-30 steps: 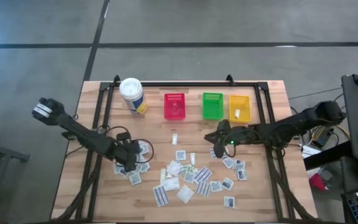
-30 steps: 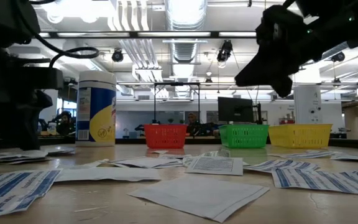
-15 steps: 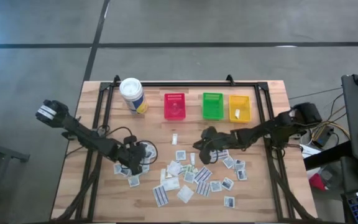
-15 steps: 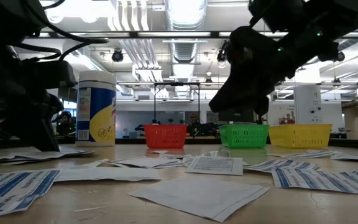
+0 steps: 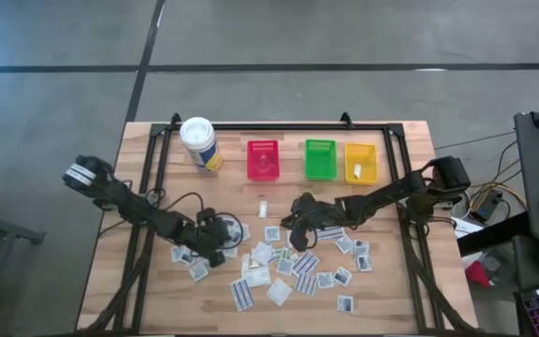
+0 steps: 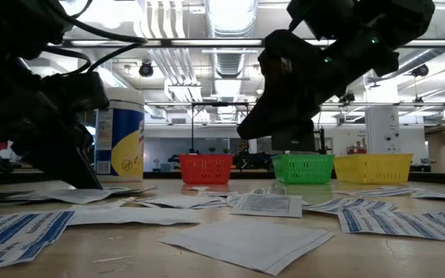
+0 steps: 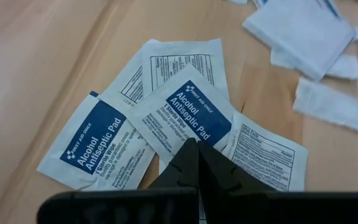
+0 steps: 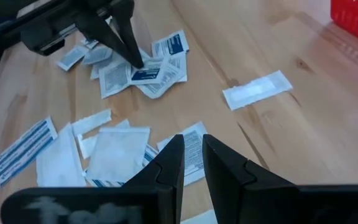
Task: Pick & Place First Aid Supplies
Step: Put the alcohol pad in the green bin
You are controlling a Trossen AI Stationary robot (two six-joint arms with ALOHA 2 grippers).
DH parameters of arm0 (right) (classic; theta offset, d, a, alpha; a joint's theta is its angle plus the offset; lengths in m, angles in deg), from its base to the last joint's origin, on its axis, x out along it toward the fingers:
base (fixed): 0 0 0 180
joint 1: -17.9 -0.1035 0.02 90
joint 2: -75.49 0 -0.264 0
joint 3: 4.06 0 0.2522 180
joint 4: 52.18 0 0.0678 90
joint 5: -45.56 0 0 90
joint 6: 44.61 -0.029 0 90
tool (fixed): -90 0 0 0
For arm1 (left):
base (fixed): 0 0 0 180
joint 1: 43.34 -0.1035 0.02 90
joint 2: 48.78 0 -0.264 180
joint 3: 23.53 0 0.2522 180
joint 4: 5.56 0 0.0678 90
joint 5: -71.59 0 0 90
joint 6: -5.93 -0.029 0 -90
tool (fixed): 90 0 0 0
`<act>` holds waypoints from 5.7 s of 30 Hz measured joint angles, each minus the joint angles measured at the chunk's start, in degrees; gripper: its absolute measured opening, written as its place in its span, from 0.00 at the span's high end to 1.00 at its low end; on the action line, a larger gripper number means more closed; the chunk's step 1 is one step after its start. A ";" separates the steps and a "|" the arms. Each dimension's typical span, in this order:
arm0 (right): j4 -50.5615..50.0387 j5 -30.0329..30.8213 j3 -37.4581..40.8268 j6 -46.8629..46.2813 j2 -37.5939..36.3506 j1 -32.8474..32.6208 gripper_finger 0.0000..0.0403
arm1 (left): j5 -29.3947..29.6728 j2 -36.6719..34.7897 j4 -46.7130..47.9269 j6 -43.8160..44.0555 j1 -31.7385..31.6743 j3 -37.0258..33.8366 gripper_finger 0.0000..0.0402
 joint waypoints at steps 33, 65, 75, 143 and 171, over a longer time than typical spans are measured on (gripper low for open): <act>0.06 0.04 -3.65 2.48 0.86 1.61 0.67 | 7.20 -1.98 0.08 -10.03 -5.18 5.85 1.00; 0.66 0.15 -13.76 6.54 4.47 3.05 0.67 | 1.26 -13.72 9.61 -10.33 -5.16 3.01 1.00; -4.52 -0.42 -18.77 6.38 10.01 3.11 0.67 | 1.48 -13.49 -1.47 -9.20 -5.16 -2.14 1.00; -8.00 -17.91 -28.94 -9.70 26.94 8.40 0.69 | 4.67 1.38 -17.79 -4.97 -5.18 -4.63 1.00; -10.14 -25.40 -29.14 -11.48 27.11 10.29 0.69 | -0.29 1.36 -18.17 -8.45 -5.14 -4.63 1.00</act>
